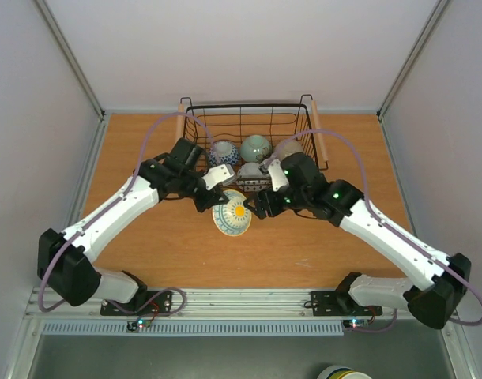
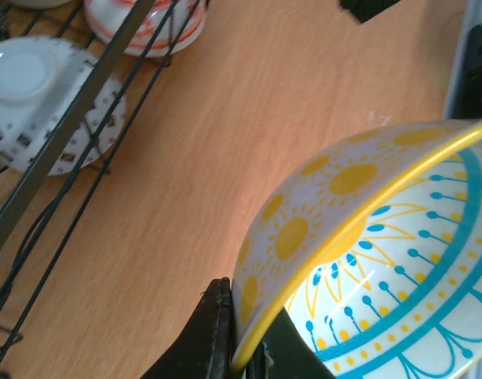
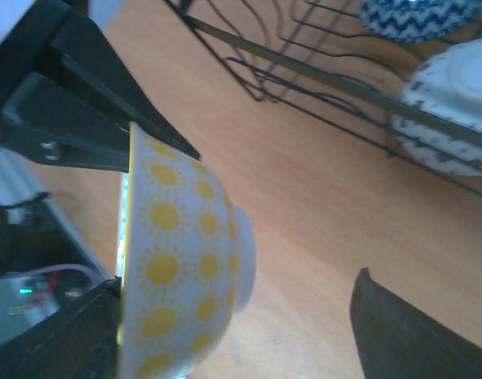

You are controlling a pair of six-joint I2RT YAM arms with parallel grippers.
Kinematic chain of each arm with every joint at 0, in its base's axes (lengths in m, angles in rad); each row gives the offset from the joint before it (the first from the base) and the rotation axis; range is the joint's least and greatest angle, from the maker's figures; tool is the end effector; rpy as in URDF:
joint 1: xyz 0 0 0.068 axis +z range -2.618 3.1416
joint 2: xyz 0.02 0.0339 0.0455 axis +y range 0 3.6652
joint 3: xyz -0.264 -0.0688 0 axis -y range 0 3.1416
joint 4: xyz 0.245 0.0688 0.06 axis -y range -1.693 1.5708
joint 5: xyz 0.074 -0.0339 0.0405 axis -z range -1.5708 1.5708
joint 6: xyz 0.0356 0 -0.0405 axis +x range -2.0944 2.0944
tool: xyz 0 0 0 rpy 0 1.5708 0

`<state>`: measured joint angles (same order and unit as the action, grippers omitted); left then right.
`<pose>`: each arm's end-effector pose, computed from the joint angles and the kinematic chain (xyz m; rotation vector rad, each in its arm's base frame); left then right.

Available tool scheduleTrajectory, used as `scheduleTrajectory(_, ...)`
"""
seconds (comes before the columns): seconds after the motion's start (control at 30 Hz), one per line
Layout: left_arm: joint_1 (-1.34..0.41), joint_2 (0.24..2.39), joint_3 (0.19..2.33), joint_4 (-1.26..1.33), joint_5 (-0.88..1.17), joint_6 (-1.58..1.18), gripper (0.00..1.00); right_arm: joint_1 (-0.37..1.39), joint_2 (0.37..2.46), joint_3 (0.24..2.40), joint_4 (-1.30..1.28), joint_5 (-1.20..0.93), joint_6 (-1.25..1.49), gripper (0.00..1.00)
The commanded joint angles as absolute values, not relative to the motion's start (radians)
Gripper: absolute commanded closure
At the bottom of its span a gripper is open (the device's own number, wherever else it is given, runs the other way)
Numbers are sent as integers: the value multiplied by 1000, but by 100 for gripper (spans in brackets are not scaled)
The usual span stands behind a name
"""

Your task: Load the bowls into the dish rack

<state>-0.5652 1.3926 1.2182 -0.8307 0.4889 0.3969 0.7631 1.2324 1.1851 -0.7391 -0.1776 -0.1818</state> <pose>0.2287 -0.1648 0.3009 1.3366 2.1634 -0.6924 0.1813 0.1821 0.3337 -1.1681 2.0919 0.4880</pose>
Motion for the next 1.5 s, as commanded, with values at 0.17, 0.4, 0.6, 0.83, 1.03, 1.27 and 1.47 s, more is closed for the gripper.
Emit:
scheduleTrajectory(0.17, -495, 1350, 1224, -908, 777, 521, 100, 643, 1083, 969, -452, -636, -83, 13)
scheduleTrajectory(0.4, -442, 1337, 1220, -915, 882, 533, 99, 642, 1099, 878, -291, -797, -3, 10)
scheduleTrajectory(0.6, -426, 1327, 1219, -917, 921, 537, 100, 642, 1127, 850, -217, -892, 44, 8)
scheduleTrajectory(0.83, -423, 1335, 1216, -915, 921, 537, 100, 643, 1151, 830, -114, -986, 101, 8)
scheduleTrajectory(1.03, -423, 1335, 1216, -900, 905, 524, 100, 642, 1176, 797, 46, -1105, 180, 10)
scheduleTrajectory(1.27, -424, 1336, 1212, -888, 887, 509, 99, 644, 1187, 797, 121, -1163, 206, 39)
scheduleTrajectory(1.47, -423, 1335, 1208, -872, 862, 493, 100, 644, 1187, 807, 128, -1168, 198, 80)
